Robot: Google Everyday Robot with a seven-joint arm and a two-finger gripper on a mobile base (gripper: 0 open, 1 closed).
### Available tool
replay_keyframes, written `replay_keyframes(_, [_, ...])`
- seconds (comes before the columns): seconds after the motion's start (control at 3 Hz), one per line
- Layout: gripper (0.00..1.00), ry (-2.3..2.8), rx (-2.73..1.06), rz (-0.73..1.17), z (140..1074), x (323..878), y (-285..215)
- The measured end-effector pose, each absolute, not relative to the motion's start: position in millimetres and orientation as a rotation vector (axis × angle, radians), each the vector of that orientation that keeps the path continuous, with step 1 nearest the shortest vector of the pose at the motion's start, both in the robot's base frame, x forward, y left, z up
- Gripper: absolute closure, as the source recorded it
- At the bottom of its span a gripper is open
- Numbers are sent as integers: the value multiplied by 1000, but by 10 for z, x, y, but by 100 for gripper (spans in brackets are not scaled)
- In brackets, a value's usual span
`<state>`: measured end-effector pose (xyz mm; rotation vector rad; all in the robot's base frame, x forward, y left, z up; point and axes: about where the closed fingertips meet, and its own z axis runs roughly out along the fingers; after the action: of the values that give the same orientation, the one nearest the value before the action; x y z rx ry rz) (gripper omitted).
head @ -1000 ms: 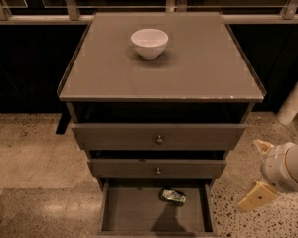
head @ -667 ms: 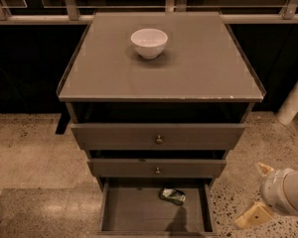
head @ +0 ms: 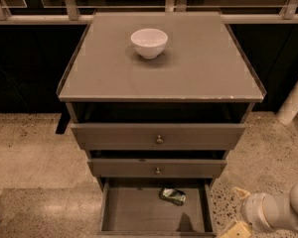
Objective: Pick green can from bottom drawer and place on counter
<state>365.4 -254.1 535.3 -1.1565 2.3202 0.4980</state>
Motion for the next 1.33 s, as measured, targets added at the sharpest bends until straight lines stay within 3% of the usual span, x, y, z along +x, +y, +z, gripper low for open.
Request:
replay_keyframes(0.33, [0,2326,-1147,566,5111,3587,-2460])
replay_keyframes(1.0, [0,2251,-1052,403,4925,3709,-2505])
replay_keyframes(1.33, [0,2178,-1035,411,4577,3905,-2430])
